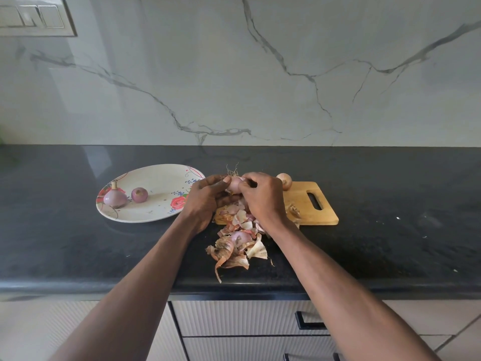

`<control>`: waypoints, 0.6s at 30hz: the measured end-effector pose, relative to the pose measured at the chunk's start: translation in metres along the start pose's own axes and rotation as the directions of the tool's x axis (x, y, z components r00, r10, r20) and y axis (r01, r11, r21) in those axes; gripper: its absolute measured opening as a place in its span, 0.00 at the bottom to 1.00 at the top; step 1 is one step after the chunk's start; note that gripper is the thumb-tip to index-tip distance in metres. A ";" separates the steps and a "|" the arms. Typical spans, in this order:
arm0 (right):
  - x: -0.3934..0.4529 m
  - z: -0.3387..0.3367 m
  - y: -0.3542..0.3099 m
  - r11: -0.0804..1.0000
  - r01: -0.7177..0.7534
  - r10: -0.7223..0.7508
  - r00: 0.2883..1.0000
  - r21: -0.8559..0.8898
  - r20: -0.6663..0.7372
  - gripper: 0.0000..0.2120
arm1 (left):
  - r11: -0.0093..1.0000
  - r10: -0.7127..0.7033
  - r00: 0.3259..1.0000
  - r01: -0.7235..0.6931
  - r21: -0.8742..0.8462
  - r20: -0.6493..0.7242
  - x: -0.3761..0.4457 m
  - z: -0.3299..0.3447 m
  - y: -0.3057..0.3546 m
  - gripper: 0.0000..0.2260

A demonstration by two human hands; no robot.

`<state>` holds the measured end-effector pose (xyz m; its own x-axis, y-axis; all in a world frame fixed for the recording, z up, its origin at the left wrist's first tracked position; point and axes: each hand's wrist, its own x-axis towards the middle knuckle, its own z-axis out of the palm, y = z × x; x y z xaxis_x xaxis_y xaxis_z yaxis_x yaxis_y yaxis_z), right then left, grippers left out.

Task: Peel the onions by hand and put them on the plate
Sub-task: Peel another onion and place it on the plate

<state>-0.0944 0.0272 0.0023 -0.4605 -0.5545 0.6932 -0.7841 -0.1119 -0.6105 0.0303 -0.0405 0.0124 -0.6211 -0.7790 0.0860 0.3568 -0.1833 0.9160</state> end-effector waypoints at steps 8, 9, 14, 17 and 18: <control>-0.001 -0.004 -0.007 0.999 0.014 -0.016 0.999 0.050 0.043 0.09 | 0.997 0.021 1.000 -0.020 -0.081 0.017 -0.001 -0.001 0.001 0.05; 0.000 -0.004 -0.008 0.999 0.033 -0.035 0.998 0.042 0.049 0.08 | 0.995 0.028 1.000 -0.028 -0.093 0.006 0.000 -0.002 0.002 0.05; -0.001 -0.007 -0.009 0.995 0.086 -0.088 0.995 0.041 0.037 0.06 | 0.995 0.029 1.000 -0.030 -0.098 -0.008 0.002 -0.002 0.001 0.13; -0.003 -0.003 -0.007 0.994 0.110 -0.109 0.994 -0.028 0.029 0.05 | 0.997 0.008 1.000 -0.009 -0.079 -0.008 0.000 0.000 0.000 0.10; -0.003 -0.002 -0.006 0.992 0.111 -0.110 0.994 -0.053 0.021 0.05 | 0.997 0.001 1.000 -0.001 -0.078 0.004 -0.002 0.001 0.001 0.11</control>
<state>-0.0893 0.0311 0.0049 -0.3623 -0.5563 0.7478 -0.8512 -0.1293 -0.5086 0.0309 -0.0388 0.0139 -0.6237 -0.7766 0.0887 0.4107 -0.2290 0.8825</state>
